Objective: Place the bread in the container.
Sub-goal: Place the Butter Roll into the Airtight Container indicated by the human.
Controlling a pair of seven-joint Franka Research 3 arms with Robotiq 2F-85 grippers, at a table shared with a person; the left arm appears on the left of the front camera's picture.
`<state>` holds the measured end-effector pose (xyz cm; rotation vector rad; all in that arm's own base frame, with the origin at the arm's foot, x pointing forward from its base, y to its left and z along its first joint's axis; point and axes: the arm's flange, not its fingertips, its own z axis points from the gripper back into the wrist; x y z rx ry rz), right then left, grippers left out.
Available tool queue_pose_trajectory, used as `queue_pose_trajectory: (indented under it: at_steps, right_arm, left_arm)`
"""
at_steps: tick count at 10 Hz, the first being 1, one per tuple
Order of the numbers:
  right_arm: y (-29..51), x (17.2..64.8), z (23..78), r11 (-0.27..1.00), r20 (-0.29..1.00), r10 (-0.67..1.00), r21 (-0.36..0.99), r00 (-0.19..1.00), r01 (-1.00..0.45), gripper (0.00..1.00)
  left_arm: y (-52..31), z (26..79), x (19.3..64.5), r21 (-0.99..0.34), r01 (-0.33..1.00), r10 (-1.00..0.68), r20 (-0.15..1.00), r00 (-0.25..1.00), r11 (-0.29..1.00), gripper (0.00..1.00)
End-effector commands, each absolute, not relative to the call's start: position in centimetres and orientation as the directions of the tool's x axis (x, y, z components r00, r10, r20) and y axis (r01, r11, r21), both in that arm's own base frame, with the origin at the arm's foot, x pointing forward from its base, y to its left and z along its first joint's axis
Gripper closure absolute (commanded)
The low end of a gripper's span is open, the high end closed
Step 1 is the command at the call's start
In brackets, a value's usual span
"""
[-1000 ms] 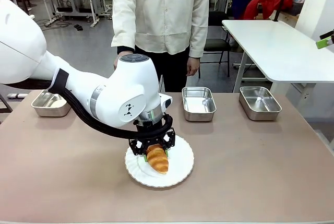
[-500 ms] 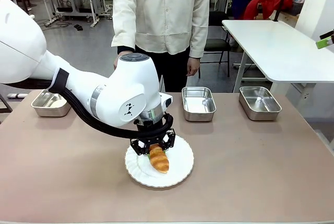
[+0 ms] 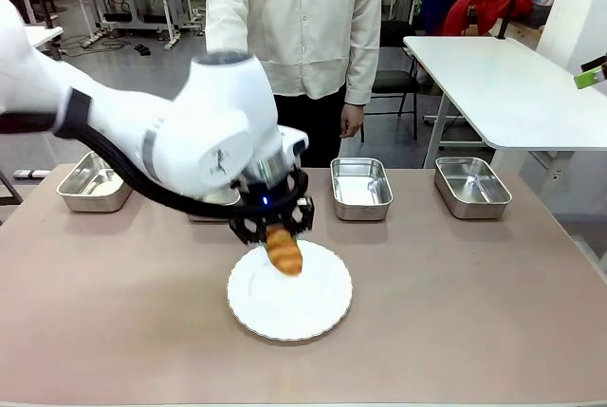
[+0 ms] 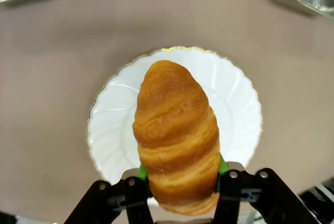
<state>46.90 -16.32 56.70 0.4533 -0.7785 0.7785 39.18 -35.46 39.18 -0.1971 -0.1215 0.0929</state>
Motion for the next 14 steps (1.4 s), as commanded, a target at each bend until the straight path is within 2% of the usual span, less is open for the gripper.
queue_pose_trajectory:
  at_steps: [1,2,4,6,7,8,11,14]
  right_arm:
    - [-16.3,46.9,56.8,0.637,0.769,0.448,0.084,0.457,-0.767,0.00]
    - [-16.3,46.9,56.8,0.637,0.769,0.448,0.084,0.457,-0.767,0.00]
    - [-16.3,46.9,56.8,0.637,0.769,0.448,0.084,0.457,-0.767,0.00]
    - [-16.3,46.9,56.8,0.637,0.769,0.448,0.084,0.457,-0.767,0.00]
    - [-16.3,46.9,56.8,0.637,0.769,0.448,0.084,0.457,-0.767,0.00]
    - [-16.3,46.9,56.8,0.637,0.769,0.448,0.084,0.457,-0.767,0.00]
    - [-16.3,46.9,56.8,0.637,0.769,0.448,0.084,0.457,-0.767,0.00]
    - [-16.3,46.9,56.8,0.637,0.769,0.448,0.084,0.457,-0.767,0.00]
  left_arm:
    - [-33.0,44.0,41.0,-0.158,-0.037,0.061,0.151,0.987,0.987,0.55]
    - [-31.6,46.2,42.9,-0.126,-0.002,0.023,0.167,0.986,0.992,0.55]
    - [-27.1,47.9,49.2,-0.135,0.057,-0.044,0.095,0.994,0.989,0.55]
    - [-22.9,47.3,55.4,-0.194,0.140,-0.131,0.055,0.990,0.971,0.55]
    - [-21.6,46.3,57.7,-0.197,0.253,-0.244,0.065,0.967,0.947,0.55]
    - [-20.7,45.0,59.5,-0.185,0.276,-0.270,0.055,0.961,0.943,0.55]
    - [-19.4,41.6,62.1,-0.205,0.279,-0.282,0.016,0.959,0.938,0.55]
    - [-19.5,39.6,62.5,-0.178,0.253,-0.243,0.078,0.967,0.951,0.55]
